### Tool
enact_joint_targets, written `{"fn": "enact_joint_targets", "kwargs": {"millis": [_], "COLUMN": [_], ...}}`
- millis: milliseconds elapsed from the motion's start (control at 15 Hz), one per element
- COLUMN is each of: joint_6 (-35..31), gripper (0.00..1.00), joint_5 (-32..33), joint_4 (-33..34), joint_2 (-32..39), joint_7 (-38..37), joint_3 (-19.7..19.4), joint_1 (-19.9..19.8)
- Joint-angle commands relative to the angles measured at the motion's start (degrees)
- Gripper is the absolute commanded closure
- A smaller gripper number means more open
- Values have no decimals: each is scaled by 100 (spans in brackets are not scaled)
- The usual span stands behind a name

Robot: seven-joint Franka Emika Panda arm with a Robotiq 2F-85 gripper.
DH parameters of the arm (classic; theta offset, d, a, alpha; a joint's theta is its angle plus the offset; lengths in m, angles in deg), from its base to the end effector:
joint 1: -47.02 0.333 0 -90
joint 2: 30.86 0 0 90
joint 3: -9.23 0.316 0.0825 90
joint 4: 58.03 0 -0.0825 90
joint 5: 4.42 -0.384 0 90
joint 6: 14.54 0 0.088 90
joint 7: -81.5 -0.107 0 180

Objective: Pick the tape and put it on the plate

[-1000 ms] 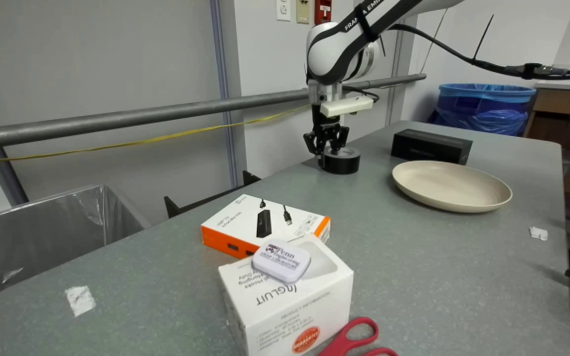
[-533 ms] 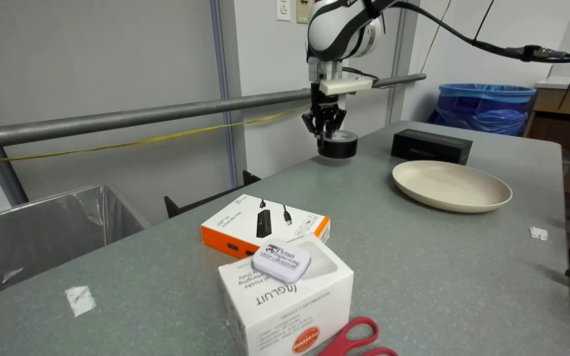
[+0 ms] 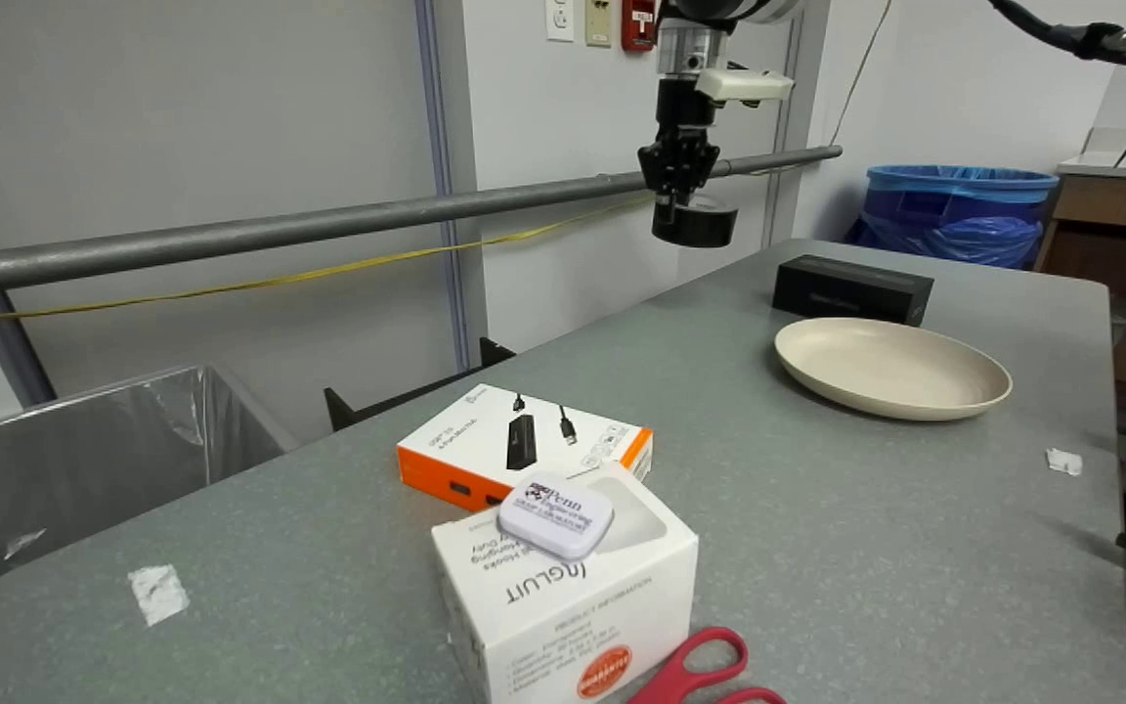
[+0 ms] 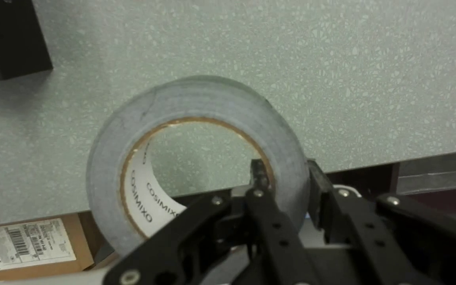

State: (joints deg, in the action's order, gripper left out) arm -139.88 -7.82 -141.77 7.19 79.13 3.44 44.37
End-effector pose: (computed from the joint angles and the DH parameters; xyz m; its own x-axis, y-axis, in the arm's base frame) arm 0.7184 -0.0909 0.2993 0.9784 -0.1960 0.0660 -0.1970 -0.9804 0.0090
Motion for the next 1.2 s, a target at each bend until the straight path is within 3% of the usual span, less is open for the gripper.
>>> {"fn": "enact_joint_targets", "kwargs": {"millis": [0,467,733,1133], "joint_6": [-373,-928,-1861,-3293], "gripper": [94,94,94,94], "joint_5": [-28,-66,-23,-102], "joint_4": [-1405,-3564,-4900,-5888], "joint_2": [-930,-1845,-2169,-1975], "joint_7": [591,1162,1357,1437], "joint_3": [214,257,213,265], "joint_1": [-257,-387,-416,-526]}}
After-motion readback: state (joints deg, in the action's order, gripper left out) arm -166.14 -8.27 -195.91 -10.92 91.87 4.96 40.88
